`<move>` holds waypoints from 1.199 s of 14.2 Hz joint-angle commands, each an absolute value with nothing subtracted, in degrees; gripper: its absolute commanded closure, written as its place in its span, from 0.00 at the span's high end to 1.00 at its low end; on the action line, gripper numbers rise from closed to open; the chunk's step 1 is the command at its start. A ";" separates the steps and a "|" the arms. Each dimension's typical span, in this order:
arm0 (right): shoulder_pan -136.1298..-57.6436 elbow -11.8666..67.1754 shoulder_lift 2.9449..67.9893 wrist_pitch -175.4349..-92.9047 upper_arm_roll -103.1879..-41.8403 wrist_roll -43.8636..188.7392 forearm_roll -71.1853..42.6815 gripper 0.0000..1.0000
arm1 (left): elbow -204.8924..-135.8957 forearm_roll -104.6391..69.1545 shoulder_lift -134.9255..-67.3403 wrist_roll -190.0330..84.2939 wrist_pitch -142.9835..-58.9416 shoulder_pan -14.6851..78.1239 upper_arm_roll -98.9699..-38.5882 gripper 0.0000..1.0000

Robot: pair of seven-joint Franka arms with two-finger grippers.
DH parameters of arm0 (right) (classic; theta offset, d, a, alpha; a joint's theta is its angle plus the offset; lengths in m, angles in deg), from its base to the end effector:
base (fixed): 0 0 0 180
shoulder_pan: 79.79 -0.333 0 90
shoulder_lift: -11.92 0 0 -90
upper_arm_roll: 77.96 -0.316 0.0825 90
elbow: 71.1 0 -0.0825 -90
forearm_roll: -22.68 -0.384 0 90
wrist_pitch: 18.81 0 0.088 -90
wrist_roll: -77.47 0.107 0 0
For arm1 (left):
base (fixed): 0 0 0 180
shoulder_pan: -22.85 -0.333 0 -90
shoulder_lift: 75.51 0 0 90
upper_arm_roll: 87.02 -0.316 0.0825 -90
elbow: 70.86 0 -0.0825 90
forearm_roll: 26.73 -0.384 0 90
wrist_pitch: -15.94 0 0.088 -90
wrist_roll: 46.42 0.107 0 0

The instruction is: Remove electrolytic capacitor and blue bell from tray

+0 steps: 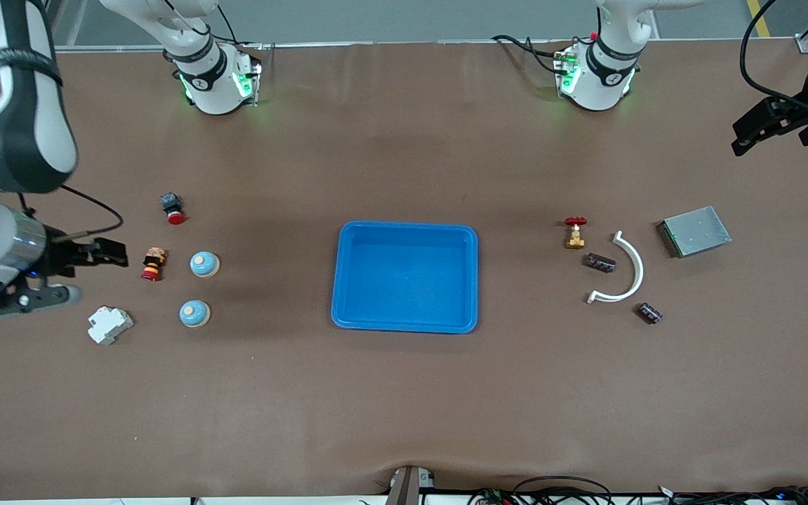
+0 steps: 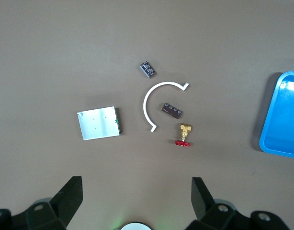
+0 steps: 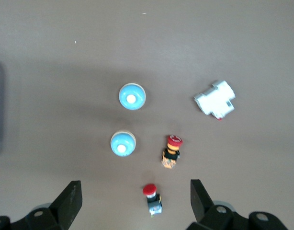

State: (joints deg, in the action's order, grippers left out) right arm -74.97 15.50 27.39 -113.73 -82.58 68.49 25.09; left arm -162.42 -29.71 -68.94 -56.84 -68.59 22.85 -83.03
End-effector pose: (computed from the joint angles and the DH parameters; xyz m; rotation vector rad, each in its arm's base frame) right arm 0.6304 -0.0118 0.4993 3.1157 0.2465 -0.1957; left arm 0.5074 -0.0318 0.6644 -3.0760 -0.1809 0.0011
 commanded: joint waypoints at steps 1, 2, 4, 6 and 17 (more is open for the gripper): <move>-73.81 14.24 25.46 -111.72 -83.24 72.01 25.05 1.00 | -161.74 -28.76 -68.57 -55.82 -67.91 22.76 -83.06 1.00; -73.90 14.24 24.49 -111.71 -83.24 73.24 25.05 1.00 | -161.74 -28.76 -68.57 -55.82 -67.91 22.76 -83.06 1.00; -74.34 14.24 23.00 -110.84 -83.06 73.69 24.97 1.00 | -161.74 -28.76 -68.57 -55.82 -67.91 22.67 -83.15 1.00; -75.39 13.98 22.20 -109.52 -82.36 73.69 24.79 1.00 | -161.74 -28.76 -68.57 -56.09 -67.91 22.76 -83.15 1.00; -79.09 13.97 18.77 -108.02 -72.51 73.34 19.87 1.00 | -163.76 -27.88 -66.11 -56.70 -68.35 23.02 -82.45 1.00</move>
State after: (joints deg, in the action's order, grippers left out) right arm -78.29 13.84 20.23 -108.69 -73.40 72.99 20.56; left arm -162.53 -29.53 -68.16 -56.84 -68.58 22.96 -82.76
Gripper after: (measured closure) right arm 0.000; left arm 0.000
